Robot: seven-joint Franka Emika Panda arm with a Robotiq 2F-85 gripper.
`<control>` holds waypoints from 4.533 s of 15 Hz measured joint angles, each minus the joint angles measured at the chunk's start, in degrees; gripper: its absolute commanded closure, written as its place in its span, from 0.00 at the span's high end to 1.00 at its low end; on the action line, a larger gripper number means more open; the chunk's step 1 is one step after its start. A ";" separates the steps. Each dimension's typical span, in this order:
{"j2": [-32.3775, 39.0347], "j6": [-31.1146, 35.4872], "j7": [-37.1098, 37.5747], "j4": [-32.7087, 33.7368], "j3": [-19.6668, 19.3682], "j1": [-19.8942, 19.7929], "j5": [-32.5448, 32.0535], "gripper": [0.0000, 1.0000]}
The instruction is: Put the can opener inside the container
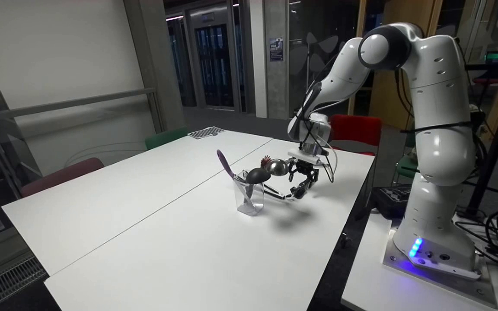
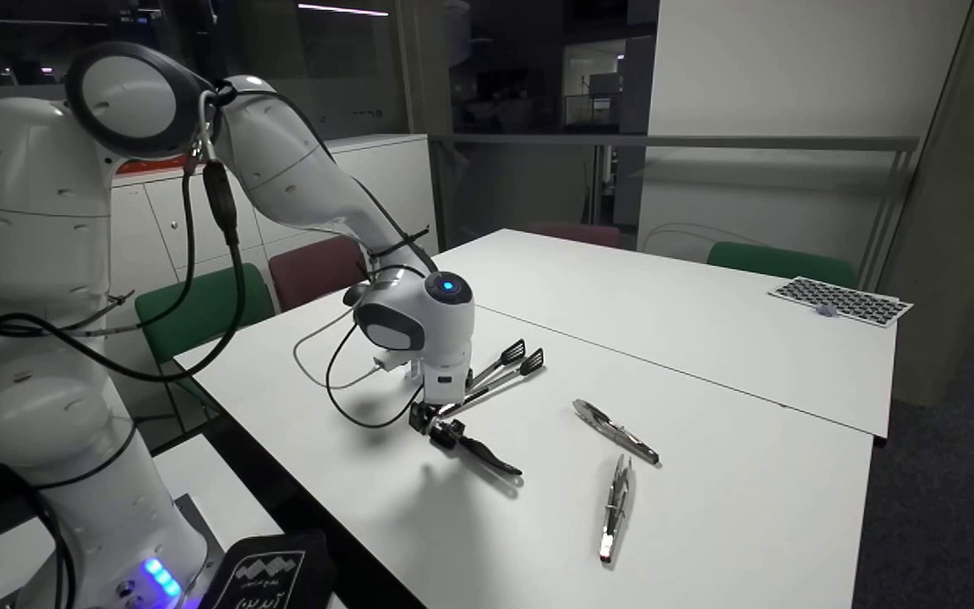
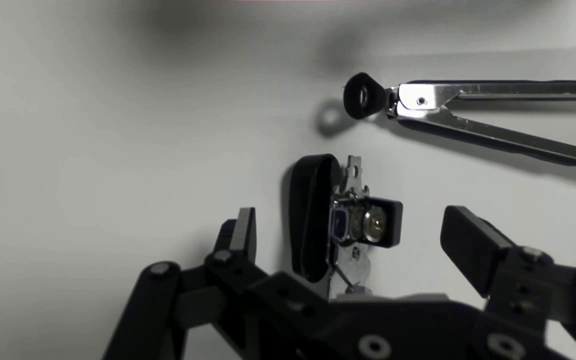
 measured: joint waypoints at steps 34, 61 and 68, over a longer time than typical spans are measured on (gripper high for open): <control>10.88 -9.89 4.14 11.53 -0.51 -3.01 -0.21 0.42; -16.59 -11.43 -9.44 -5.01 0.50 -1.90 -9.94 0.40; -30.01 -29.28 -22.62 -6.11 -1.30 -2.80 -6.38 0.40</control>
